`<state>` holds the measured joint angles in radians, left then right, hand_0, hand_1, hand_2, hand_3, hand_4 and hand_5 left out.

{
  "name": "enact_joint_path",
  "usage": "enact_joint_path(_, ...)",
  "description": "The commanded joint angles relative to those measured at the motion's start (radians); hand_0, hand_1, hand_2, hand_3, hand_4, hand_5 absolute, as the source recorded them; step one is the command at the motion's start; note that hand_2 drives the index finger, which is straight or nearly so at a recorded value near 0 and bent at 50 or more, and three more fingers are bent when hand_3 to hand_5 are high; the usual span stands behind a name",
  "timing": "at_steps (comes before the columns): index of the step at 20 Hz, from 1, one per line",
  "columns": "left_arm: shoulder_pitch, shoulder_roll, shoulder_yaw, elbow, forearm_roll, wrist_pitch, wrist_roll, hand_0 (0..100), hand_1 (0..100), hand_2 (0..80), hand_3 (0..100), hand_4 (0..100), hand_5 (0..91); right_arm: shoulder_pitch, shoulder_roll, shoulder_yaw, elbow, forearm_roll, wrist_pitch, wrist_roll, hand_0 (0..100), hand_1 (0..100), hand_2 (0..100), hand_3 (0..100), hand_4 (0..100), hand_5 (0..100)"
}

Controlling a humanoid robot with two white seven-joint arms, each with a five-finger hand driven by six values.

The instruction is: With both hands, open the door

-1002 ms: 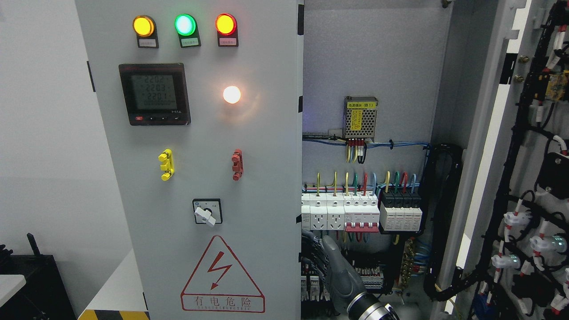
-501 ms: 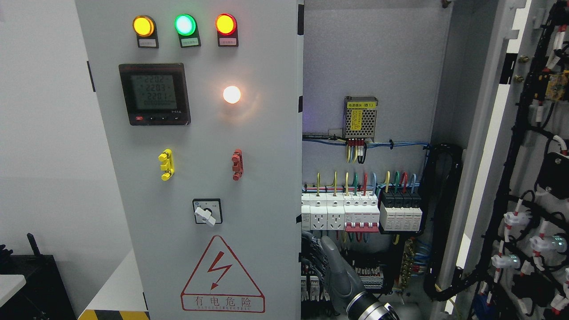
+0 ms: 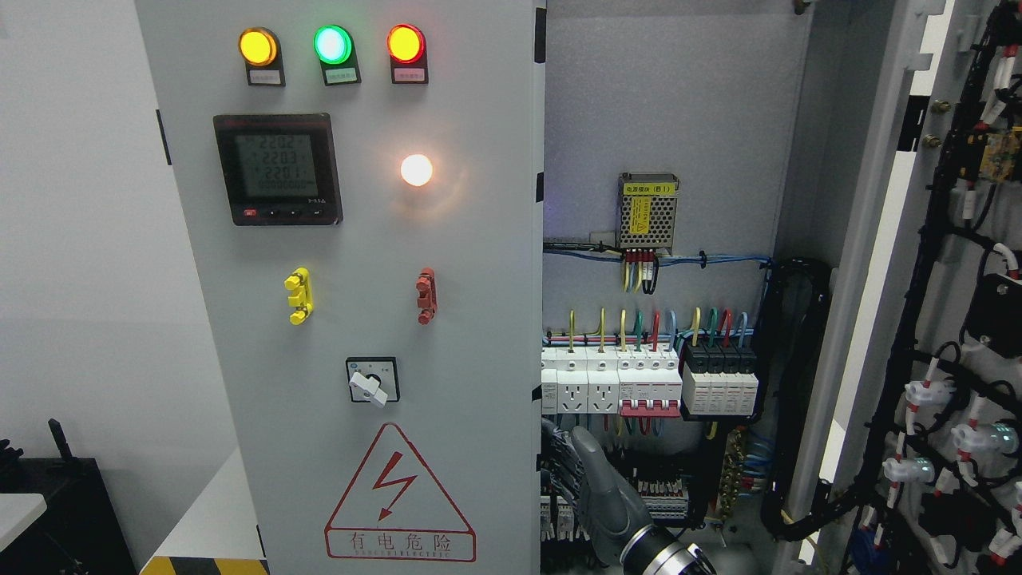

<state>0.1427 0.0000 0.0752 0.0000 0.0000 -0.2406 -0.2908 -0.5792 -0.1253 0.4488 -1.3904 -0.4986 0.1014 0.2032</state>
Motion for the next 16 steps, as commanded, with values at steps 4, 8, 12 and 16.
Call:
enact_joint_path(4, 0.000, -0.034, 0.000, 0.000, -0.032, 0.000, 0.001, 0, 0, 0.0, 0, 3, 0.0, -0.002, -0.001, -0.001, -0.002, -0.001, 0.004, 0.038, 0, 0, 0, 0, 0, 0)
enact_joint_path(8, 0.000, -0.034, 0.000, 0.000, -0.032, 0.000, 0.001, 0, 0, 0.0, 0, 3, 0.0, -0.004, -0.001, -0.002, 0.002, -0.002, 0.004, 0.038, 0, 0, 0, 0, 0, 0)
enact_joint_path(12, 0.000, -0.034, 0.000, 0.000, -0.032, 0.000, 0.001, 0, 0, 0.0, 0, 3, 0.0, -0.002, -0.001, -0.002, 0.002, -0.005, 0.004, 0.053, 0, 0, 0, 0, 0, 0)
enact_joint_path(16, 0.000, -0.034, 0.000, 0.000, -0.032, 0.000, 0.001, 0, 0, 0.0, 0, 3, 0.0, -0.002, -0.002, -0.002, 0.001, -0.051, 0.006, 0.071, 0, 0, 0, 0, 0, 0)
